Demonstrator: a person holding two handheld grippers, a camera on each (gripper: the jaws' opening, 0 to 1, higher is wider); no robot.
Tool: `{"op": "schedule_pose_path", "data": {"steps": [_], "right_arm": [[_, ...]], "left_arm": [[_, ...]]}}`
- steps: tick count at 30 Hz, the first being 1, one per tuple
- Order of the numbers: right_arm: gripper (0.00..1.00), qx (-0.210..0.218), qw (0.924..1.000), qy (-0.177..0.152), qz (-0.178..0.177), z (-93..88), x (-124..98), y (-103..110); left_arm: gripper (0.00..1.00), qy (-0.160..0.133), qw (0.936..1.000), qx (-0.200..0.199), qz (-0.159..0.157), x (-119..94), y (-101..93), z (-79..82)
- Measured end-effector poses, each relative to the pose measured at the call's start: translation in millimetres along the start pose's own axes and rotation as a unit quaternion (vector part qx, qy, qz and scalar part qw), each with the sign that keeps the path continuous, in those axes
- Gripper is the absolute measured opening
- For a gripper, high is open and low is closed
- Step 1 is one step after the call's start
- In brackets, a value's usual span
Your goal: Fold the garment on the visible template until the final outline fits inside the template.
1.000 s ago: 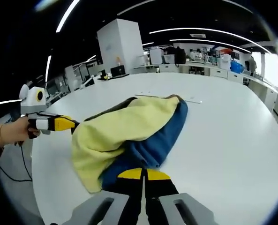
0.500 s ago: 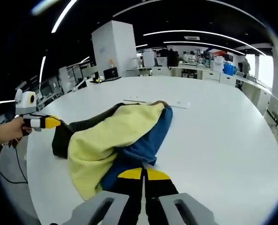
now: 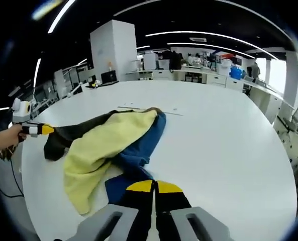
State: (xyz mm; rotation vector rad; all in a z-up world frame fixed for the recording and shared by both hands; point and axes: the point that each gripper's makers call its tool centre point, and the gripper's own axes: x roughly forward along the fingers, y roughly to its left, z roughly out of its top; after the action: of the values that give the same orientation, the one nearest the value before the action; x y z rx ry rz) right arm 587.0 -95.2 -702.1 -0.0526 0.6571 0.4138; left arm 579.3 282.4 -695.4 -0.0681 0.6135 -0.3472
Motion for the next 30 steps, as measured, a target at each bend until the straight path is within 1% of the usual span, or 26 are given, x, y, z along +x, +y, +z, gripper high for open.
{"op": "schedule_pose_path", "data": {"steps": [4, 8, 9, 14, 16, 20, 24, 28, 30], "right_arm": [[0.0, 0.003, 0.9999, 0.003, -0.01, -0.3, -1, -8], [0.0, 0.009, 0.9998, 0.005, -0.015, 0.3, -2, -13], [0.0, 0.014, 0.9997, 0.008, -0.018, -0.5, -2, -17], [0.0, 0.013, 0.9995, 0.016, -0.024, -1.9, -4, -25], [0.0, 0.008, 0.9993, 0.02, -0.029, -2.4, -5, -30], [0.0, 0.012, 0.9989, 0.027, -0.037, -3.7, -6, -38], [0.0, 0.012, 0.9983, 0.031, -0.048, -3.3, -7, -48], [0.0, 0.006, 0.9976, 0.035, -0.06, -0.8, -11, -60], [0.0, 0.005, 0.997, 0.039, -0.067, -1.4, -12, -66]], "left_arm": [[0.0, 0.001, 0.9996, -0.008, 0.026, -3, 17.8, -0.5], [0.0, -0.002, 0.9989, -0.004, 0.046, -6, 33.4, 2.7], [0.0, -0.004, 0.998, 0.003, 0.063, -8, 43.3, 4.9], [0.0, -0.008, 0.997, 0.009, 0.077, -6, 58.7, 10.4], [0.0, -0.005, 0.9966, 0.015, 0.081, -5, 61.5, 11.0], [0.0, 0.003, 0.996, 0.024, 0.086, 1, 68.9, 11.3], [0.0, 0.014, 0.9941, 0.038, 0.1, 4, 77.6, 10.6], [0.0, 0.027, 0.9917, 0.056, 0.113, 10, 91.5, 10.2], [0.0, 0.031, 0.991, 0.056, 0.118, 13, 97.4, 9.8]]}}
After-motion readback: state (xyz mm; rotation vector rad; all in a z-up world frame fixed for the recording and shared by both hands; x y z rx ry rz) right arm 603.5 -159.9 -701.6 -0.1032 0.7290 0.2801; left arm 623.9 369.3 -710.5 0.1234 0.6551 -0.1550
